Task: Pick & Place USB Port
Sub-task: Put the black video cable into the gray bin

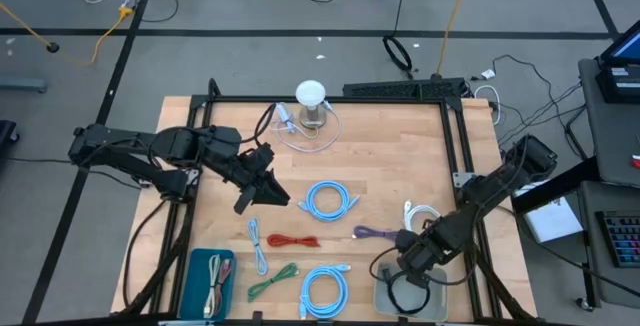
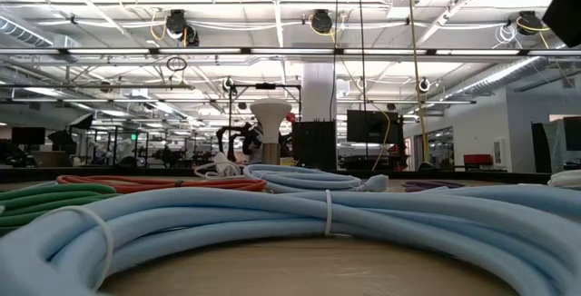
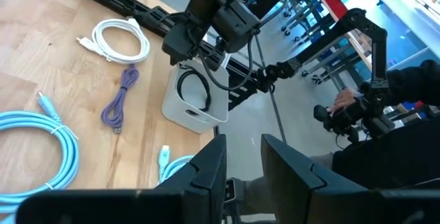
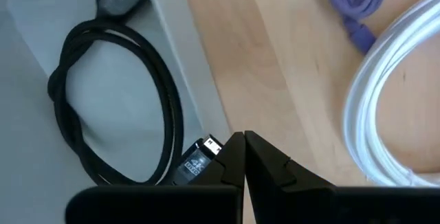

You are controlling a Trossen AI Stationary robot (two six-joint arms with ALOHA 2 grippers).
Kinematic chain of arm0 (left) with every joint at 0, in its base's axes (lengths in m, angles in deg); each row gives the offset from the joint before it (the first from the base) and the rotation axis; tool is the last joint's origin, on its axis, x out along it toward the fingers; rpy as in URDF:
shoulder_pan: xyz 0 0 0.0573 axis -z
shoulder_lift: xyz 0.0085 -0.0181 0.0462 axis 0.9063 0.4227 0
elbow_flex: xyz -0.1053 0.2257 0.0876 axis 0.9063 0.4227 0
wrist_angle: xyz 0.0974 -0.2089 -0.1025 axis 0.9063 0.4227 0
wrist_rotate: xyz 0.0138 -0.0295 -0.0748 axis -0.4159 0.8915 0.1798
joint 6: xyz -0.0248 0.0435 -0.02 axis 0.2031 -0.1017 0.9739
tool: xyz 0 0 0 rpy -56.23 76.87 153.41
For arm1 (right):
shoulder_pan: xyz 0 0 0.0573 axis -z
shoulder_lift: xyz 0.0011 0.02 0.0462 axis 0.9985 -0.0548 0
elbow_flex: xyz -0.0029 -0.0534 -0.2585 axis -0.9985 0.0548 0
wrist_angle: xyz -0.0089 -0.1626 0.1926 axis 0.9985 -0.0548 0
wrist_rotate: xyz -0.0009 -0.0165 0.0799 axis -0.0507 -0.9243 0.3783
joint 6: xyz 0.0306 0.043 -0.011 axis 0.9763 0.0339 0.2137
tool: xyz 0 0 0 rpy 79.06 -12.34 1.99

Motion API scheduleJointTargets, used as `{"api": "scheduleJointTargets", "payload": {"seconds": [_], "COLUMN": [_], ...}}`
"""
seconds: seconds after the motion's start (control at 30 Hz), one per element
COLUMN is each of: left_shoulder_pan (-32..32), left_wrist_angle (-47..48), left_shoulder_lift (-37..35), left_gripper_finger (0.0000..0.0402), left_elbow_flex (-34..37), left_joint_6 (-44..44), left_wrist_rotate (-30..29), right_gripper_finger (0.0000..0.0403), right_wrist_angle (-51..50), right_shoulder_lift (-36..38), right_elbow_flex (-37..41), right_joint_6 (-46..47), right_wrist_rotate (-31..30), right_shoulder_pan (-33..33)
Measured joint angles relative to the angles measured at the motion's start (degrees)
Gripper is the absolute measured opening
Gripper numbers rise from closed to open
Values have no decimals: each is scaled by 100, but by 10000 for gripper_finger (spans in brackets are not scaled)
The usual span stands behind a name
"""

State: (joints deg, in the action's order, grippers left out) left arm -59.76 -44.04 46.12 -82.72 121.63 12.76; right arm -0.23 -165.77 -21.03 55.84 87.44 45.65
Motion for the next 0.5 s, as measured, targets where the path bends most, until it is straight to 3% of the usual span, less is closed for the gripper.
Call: {"api": "scheduleJointTargets", "payload": {"seconds": [0.5], "left_shoulder_pan": [0], "left_wrist_angle": [2], "left_shoulder_lift": [0], "left_gripper_finger": [92], "left_elbow_flex": [0], "left_joint_6": [12], "left_wrist_rotate": [-2], "right_gripper_finger": [0], "right_wrist_angle": [-129], "right_shoulder_lift": [0], "right_elbow_flex": [-12], "right_joint_6": [151], "right_wrist_rotate": [10], "right_shoulder_pan": [-92]}}
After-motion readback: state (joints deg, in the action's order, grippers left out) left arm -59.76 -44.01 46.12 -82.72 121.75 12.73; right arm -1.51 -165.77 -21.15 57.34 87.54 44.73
